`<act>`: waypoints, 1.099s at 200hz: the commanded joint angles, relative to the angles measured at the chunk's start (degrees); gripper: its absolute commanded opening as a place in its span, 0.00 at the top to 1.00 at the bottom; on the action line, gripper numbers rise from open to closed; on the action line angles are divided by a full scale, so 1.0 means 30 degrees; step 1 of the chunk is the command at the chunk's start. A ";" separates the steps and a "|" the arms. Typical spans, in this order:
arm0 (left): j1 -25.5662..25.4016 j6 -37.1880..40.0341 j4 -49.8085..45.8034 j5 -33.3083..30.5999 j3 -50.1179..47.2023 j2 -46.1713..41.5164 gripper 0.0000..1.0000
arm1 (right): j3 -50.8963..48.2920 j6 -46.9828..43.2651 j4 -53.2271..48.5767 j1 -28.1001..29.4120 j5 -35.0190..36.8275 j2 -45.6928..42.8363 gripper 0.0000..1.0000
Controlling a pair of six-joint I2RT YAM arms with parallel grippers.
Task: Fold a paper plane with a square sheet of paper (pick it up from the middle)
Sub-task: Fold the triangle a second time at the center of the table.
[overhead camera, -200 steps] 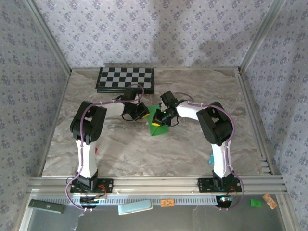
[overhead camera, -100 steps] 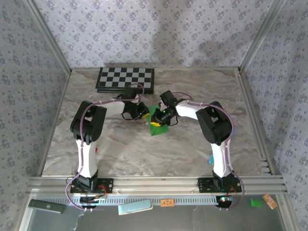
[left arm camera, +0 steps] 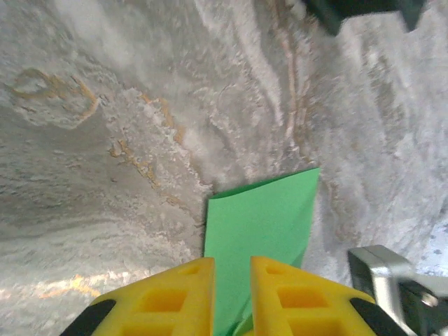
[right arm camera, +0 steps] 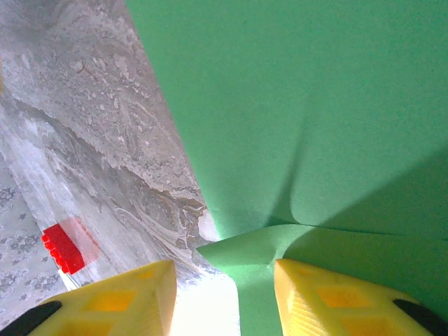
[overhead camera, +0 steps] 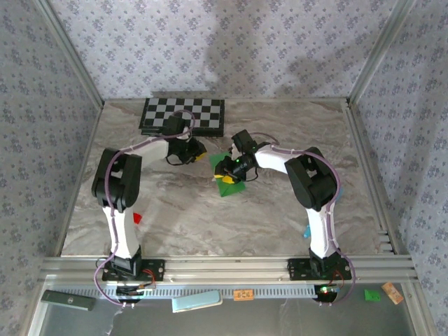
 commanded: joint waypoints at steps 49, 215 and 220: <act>-0.1326 -0.0190 0.0267 0.0471 -0.2104 -0.1842 0.86 | -0.0323 -0.0122 -0.1473 -0.0161 0.1211 0.0558 0.75; -0.3832 -0.0309 -0.0362 0.0126 -0.2158 -0.0160 1.00 | 0.0045 -0.0346 -0.2475 -0.0158 0.1518 0.0834 0.99; -0.3832 -0.0283 -0.0408 0.0072 -0.2119 -0.0104 1.00 | 0.0034 -0.0348 -0.2473 -0.0167 0.1515 0.0838 0.99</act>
